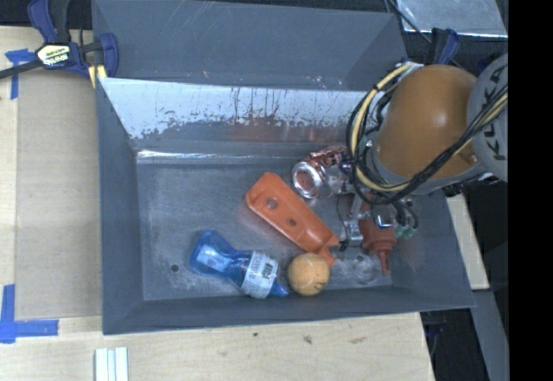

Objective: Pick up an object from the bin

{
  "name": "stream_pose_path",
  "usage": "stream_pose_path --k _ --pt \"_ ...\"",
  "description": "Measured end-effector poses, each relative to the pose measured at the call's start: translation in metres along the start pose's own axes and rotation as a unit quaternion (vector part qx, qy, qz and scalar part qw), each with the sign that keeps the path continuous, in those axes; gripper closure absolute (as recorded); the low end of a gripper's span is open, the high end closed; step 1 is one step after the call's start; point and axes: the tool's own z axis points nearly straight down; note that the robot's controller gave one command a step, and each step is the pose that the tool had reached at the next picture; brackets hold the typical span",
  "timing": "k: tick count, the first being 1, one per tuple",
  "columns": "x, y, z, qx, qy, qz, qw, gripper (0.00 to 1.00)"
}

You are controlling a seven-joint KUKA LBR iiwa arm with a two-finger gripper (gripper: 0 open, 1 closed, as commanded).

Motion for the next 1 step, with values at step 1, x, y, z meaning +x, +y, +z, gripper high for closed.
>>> stream_pose_path --k 1 --pt "-0.0017 0.0001 -0.0046 0.000 -0.0042 -0.001 1.0000 0.00"
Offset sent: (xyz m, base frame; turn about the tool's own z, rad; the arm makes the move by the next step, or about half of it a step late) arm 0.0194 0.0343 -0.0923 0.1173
